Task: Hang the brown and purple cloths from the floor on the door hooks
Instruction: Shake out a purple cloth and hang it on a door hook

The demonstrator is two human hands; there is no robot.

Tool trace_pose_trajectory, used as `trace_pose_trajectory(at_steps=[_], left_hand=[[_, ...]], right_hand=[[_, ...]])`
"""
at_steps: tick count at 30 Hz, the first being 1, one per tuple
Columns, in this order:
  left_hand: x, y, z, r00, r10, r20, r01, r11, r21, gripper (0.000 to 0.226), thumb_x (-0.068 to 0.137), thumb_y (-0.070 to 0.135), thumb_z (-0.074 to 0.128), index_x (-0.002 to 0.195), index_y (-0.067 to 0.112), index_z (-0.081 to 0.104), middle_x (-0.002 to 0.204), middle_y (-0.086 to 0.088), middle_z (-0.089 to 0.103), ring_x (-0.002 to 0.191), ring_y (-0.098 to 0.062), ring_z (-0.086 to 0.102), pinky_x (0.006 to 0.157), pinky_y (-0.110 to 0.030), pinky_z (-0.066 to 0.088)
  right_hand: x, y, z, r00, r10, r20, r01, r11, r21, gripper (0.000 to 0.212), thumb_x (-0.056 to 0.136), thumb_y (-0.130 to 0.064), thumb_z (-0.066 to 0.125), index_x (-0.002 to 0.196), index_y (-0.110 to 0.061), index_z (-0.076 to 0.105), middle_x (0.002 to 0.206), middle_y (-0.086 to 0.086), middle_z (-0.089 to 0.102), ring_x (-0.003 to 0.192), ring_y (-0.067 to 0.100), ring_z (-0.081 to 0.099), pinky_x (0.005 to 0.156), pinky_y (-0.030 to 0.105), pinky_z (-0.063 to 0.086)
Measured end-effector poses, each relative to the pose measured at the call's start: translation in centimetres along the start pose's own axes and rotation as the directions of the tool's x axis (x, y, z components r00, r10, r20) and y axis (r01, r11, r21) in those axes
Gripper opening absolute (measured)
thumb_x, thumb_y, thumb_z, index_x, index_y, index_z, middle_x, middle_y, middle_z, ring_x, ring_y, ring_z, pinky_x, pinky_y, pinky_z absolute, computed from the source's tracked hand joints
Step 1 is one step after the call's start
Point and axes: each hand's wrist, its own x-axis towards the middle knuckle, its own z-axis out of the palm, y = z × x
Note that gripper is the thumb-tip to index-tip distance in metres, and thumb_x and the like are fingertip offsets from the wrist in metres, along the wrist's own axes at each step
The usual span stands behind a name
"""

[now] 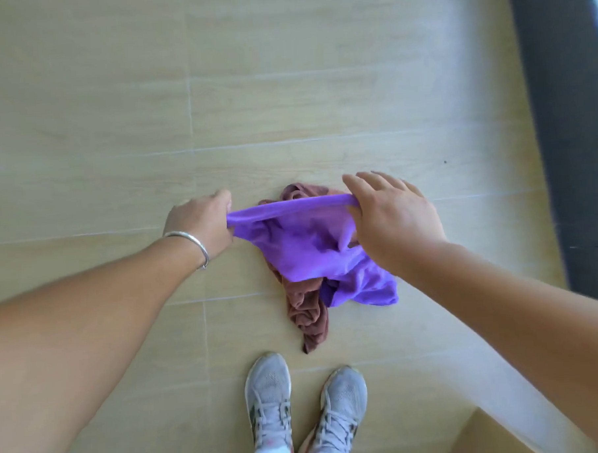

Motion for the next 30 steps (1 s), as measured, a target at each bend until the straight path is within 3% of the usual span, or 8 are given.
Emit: trace_pose_trajectory(at_steps=[3, 7, 11, 16, 22, 30], left_hand=[[-3.5, -0.5, -5.6, 0.997, -0.071, -0.007, 0.071, 0.997, -0.03, 0.02, 0.081, 0.011, 0.05, 0.088, 0.026, 0.037, 0.063, 0.0, 0.055, 0.056, -0.028, 0.049, 0.051, -0.031, 0.029], [-6.3, -2.3, -14.2, 0.994, -0.106, -0.001, 0.106, 0.994, -0.022, 0.025, 0.081, 0.011, 0.046, 0.093, 0.031, 0.055, 0.082, 0.004, 0.065, 0.072, -0.026, 0.055, 0.057, -0.029, 0.036], [-7.9, -6.9, -22.8, 0.979, -0.197, -0.054, 0.195, 0.98, -0.046, 0.022, 0.08, 0.013, 0.047, 0.08, 0.032, 0.058, 0.073, 0.008, 0.062, 0.071, -0.023, 0.057, 0.054, -0.027, 0.036], [-7.9, -15.0, -31.4, 0.96, -0.233, -0.157, 0.229, 0.973, -0.043, 0.019, 0.087, 0.018, 0.044, 0.085, 0.027, 0.061, 0.069, 0.006, 0.06, 0.067, -0.022, 0.057, 0.053, -0.025, 0.035], [-4.7, -24.5, -40.2, 0.932, -0.177, -0.316, 0.175, 0.984, -0.035, 0.014, 0.091, 0.025, 0.047, 0.087, 0.024, 0.061, 0.077, -0.002, 0.063, 0.071, -0.03, 0.057, 0.058, -0.029, 0.037], [-3.7, -34.7, -47.3, 0.885, -0.072, -0.46, 0.051, 0.997, -0.056, 0.02, 0.088, 0.02, 0.045, 0.093, 0.026, 0.063, 0.079, -0.003, 0.064, 0.073, -0.032, 0.055, 0.06, -0.034, 0.044]], right_hand=[[-1.7, -1.9, -7.2, 0.998, -0.041, -0.04, 0.04, 0.999, -0.016, 0.045, 0.097, -0.028, 0.042, 0.141, -0.02, 0.042, 0.144, -0.001, 0.046, 0.138, 0.021, 0.035, 0.11, 0.037, 0.027], [-2.2, -4.6, -15.5, 0.992, -0.099, -0.076, 0.095, 0.994, -0.052, 0.045, 0.099, -0.031, 0.039, 0.142, -0.021, 0.041, 0.145, -0.003, 0.046, 0.139, 0.02, 0.033, 0.112, 0.037, 0.025], [-0.4, -8.4, -22.7, 0.981, -0.142, -0.134, 0.133, 0.988, -0.073, 0.038, 0.099, -0.031, 0.04, 0.135, -0.02, 0.047, 0.136, -0.004, 0.052, 0.134, 0.02, 0.038, 0.109, 0.035, 0.029], [4.2, -14.5, -29.8, 0.955, -0.188, -0.232, 0.166, 0.98, -0.112, 0.033, 0.099, -0.032, 0.04, 0.126, -0.019, 0.053, 0.131, -0.003, 0.056, 0.128, 0.019, 0.042, 0.104, 0.035, 0.031], [10.8, -22.8, -34.5, 0.941, -0.093, -0.324, 0.072, 0.994, -0.076, 0.037, 0.098, -0.039, 0.039, 0.121, -0.017, 0.058, 0.126, 0.005, 0.06, 0.118, 0.028, 0.051, 0.091, 0.037, 0.038], [15.6, -31.2, -34.3, 0.925, -0.017, -0.379, 0.009, 1.0, -0.024, 0.031, 0.099, -0.036, 0.039, 0.116, -0.022, 0.061, 0.119, 0.003, 0.064, 0.109, 0.03, 0.055, 0.078, 0.036, 0.039]])
